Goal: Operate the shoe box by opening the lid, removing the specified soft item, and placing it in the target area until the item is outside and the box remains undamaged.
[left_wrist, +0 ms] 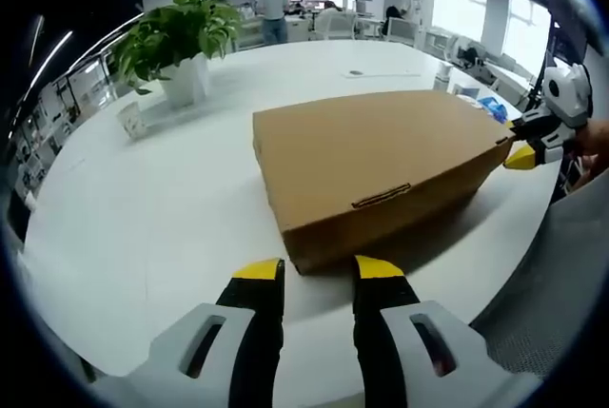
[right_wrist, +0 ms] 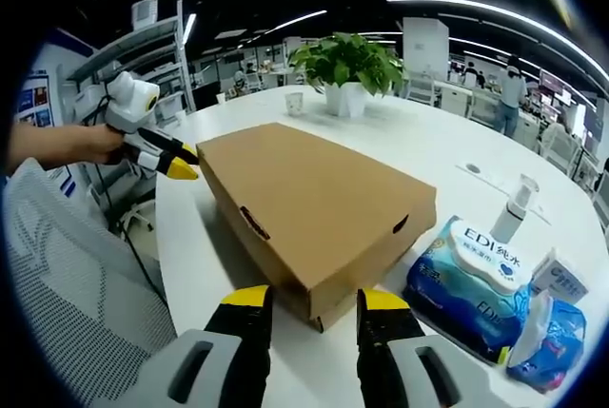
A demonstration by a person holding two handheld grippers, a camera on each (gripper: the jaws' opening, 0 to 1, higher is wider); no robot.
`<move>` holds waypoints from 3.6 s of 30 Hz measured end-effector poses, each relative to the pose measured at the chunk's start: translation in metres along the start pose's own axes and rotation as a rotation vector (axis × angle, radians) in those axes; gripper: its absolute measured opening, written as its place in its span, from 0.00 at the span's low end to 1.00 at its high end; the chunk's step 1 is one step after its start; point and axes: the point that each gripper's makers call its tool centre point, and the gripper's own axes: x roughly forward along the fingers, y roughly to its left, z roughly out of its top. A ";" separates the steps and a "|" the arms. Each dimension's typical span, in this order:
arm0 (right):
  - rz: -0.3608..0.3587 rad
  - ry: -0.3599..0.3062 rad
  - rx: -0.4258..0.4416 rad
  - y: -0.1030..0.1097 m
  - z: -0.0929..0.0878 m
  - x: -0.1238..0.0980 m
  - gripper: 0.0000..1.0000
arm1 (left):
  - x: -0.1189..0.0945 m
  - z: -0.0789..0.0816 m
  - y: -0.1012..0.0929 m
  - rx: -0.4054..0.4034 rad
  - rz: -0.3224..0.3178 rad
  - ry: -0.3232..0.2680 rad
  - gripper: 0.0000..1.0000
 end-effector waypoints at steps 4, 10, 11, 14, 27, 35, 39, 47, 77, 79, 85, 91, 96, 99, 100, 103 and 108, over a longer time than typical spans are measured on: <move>0.000 0.002 -0.004 -0.001 0.001 -0.004 0.33 | -0.005 0.002 0.004 0.007 0.010 -0.006 0.26; -0.002 -0.016 -0.007 -0.003 0.008 -0.010 0.33 | -0.011 0.010 0.009 0.024 0.021 -0.030 0.27; -0.003 -0.021 -0.009 -0.003 0.010 -0.010 0.34 | -0.011 0.011 0.010 0.026 0.020 -0.036 0.27; -0.006 -0.042 -0.006 -0.005 0.017 -0.010 0.34 | -0.012 0.016 0.008 0.051 0.019 -0.031 0.27; -0.007 -0.050 -0.003 0.000 0.022 -0.004 0.34 | -0.005 0.026 -0.002 0.076 -0.008 -0.043 0.25; -0.011 -0.045 0.003 0.000 0.020 -0.002 0.33 | -0.003 0.024 0.000 0.059 -0.006 -0.036 0.24; -0.009 -0.039 0.000 -0.001 0.018 0.000 0.33 | -0.002 0.022 0.000 0.049 -0.008 -0.034 0.24; -0.015 -0.019 -0.002 0.000 0.010 0.007 0.31 | -0.001 0.016 -0.007 0.034 0.007 -0.013 0.23; -0.006 0.053 -0.027 -0.033 0.022 0.029 0.29 | 0.024 0.043 0.004 -0.004 0.003 -0.009 0.23; -0.010 0.056 -0.030 -0.036 0.023 0.031 0.29 | 0.027 0.046 0.006 -0.005 0.001 -0.009 0.23; -0.021 0.062 -0.035 -0.047 0.029 0.037 0.30 | 0.036 0.054 0.010 -0.013 -0.005 -0.009 0.23; -0.028 0.074 -0.043 -0.053 0.033 0.042 0.30 | 0.043 0.060 0.013 -0.019 -0.007 -0.011 0.23; -0.035 0.085 -0.043 -0.061 0.037 0.047 0.30 | 0.048 0.065 0.016 -0.027 -0.010 -0.011 0.23; -0.040 0.088 -0.044 -0.064 0.039 0.049 0.30 | 0.051 0.068 0.017 -0.033 -0.013 -0.013 0.23; -0.043 0.088 -0.042 -0.065 0.040 0.050 0.30 | 0.052 0.069 0.018 -0.037 -0.013 -0.013 0.23; -0.049 0.088 -0.042 -0.068 0.041 0.051 0.30 | 0.055 0.072 0.019 -0.042 -0.011 -0.012 0.23; -0.061 0.092 -0.041 -0.075 0.043 0.054 0.30 | 0.060 0.077 0.019 -0.039 -0.011 -0.011 0.23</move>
